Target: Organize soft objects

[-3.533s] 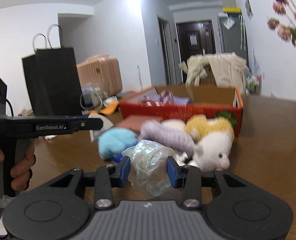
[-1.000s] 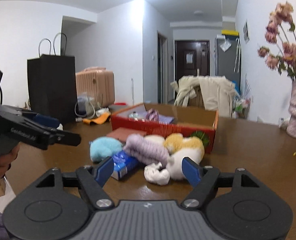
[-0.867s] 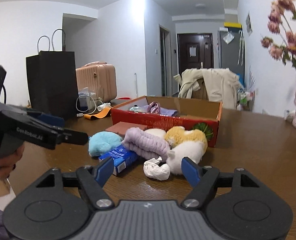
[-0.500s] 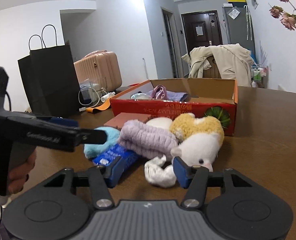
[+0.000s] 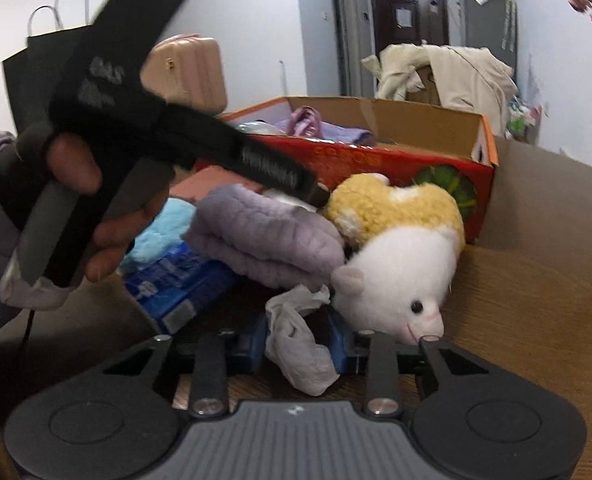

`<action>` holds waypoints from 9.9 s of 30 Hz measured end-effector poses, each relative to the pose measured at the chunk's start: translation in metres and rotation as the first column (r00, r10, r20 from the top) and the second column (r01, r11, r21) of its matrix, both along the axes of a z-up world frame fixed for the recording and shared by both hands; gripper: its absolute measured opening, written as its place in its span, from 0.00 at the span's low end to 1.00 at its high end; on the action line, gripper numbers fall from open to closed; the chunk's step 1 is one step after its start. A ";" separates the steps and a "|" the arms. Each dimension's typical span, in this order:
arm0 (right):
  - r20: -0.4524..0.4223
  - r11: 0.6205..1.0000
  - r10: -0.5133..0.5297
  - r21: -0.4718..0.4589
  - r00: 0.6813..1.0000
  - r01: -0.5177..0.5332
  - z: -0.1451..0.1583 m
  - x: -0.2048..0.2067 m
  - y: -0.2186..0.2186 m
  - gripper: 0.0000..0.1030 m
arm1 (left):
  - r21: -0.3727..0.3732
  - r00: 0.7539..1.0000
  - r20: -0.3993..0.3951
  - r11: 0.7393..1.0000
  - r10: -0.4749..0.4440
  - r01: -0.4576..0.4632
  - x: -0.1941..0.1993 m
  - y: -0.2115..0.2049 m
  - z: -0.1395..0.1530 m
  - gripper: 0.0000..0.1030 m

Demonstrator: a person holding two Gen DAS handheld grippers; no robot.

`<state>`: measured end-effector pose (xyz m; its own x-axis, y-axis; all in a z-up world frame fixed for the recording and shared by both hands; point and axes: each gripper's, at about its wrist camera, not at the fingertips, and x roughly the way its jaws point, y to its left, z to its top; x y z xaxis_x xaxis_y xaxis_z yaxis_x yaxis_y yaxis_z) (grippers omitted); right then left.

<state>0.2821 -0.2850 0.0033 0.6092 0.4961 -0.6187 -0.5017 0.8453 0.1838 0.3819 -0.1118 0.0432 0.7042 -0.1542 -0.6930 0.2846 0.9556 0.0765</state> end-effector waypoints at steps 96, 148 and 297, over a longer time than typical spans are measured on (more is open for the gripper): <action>0.286 0.977 -0.207 0.013 0.936 0.212 0.101 -0.137 -0.040 0.74 | -0.319 0.966 0.255 0.947 0.053 0.032 -0.213 0.114 0.095 0.96; 0.246 0.963 -0.267 0.037 0.932 0.267 0.099 0.013 -0.033 0.45 | -0.390 0.959 0.112 0.876 -0.261 0.283 0.013 0.012 0.077 0.34; 0.082 0.923 -0.208 0.346 0.975 0.168 0.093 0.094 -0.033 0.28 | -0.452 0.987 0.159 0.889 -0.007 0.079 -0.013 0.049 0.081 0.19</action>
<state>0.3757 -0.3175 0.0965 0.7683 0.5313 -0.3569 -0.3743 0.8253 0.4228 0.3693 -0.0629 0.1247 0.7790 -0.4594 -0.4267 0.3455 0.8824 -0.3193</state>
